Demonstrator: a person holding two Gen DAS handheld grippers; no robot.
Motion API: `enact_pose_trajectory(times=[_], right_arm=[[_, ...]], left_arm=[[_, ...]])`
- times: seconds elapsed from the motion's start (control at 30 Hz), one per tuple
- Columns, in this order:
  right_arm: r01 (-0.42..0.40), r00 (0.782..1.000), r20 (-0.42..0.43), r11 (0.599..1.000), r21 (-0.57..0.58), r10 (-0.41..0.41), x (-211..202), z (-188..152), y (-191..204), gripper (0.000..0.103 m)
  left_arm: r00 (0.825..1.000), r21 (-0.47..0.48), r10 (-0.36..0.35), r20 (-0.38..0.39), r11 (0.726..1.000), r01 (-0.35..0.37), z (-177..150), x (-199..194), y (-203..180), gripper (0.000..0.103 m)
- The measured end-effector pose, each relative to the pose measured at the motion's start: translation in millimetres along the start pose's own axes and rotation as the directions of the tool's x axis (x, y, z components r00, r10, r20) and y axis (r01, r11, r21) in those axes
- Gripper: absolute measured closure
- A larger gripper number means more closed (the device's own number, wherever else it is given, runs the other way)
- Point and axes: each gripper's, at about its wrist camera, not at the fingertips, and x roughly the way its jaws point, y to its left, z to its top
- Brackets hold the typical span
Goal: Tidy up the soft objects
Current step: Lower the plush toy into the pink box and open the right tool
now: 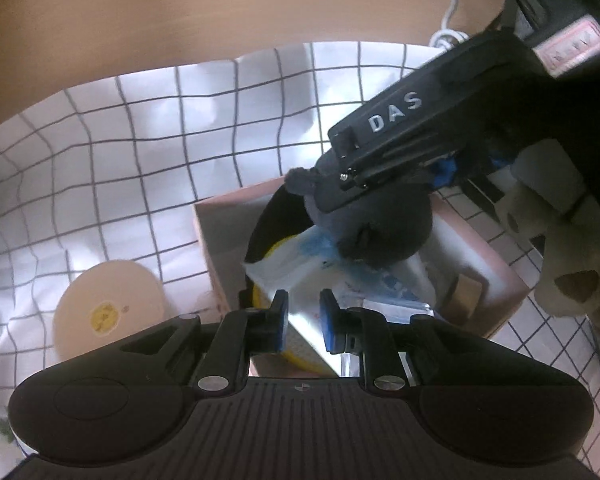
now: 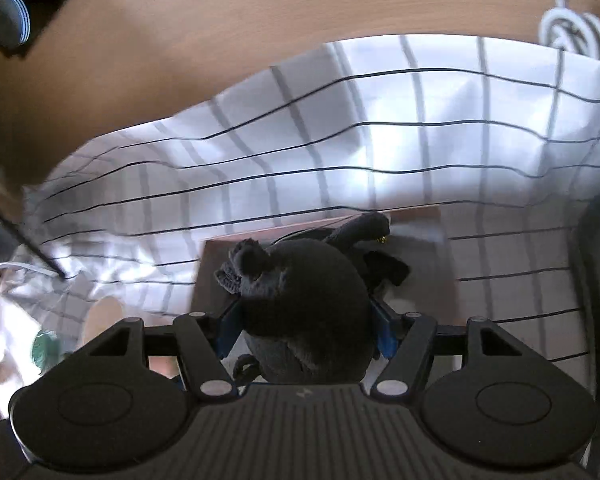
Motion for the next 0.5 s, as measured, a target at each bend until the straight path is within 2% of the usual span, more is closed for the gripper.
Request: enact_pose_trajectory(times=[0.2, 0.33, 0.43, 0.5], right_arm=[[0.063, 0.998, 0.007, 0.995, -0.08, -0.063, -16.6, -1.4, 17.2, 0.035], [0.082, 0.994, 0.088, 0.99, -0.115, -0.072, -44.0, 0.3, 26.5, 0.035], [0.087, 0.981, 0.179, 0.993, -0.078, -0.072, -56.2, -1.7, 28.6, 0.035], [0.078, 0.982, 0.175, 0.996, -0.038, -0.07, -49.1, -4.5, 25.8, 0.037]], left_arm=[[0.999, -0.047, -0.032, 0.034, 0.998, 0.034, -3.3, -19.6, 11.1, 0.083], [0.998, -0.055, -0.04, 0.056, 0.998, 0.044, -5.6, -30.1, 14.9, 0.083], [0.996, -0.066, -0.049, 0.069, 0.996, 0.054, -8.7, -36.9, 18.6, 0.083], [0.995, -0.076, -0.06, 0.079, 0.995, 0.066, -12.3, -42.5, 22.8, 0.083]])
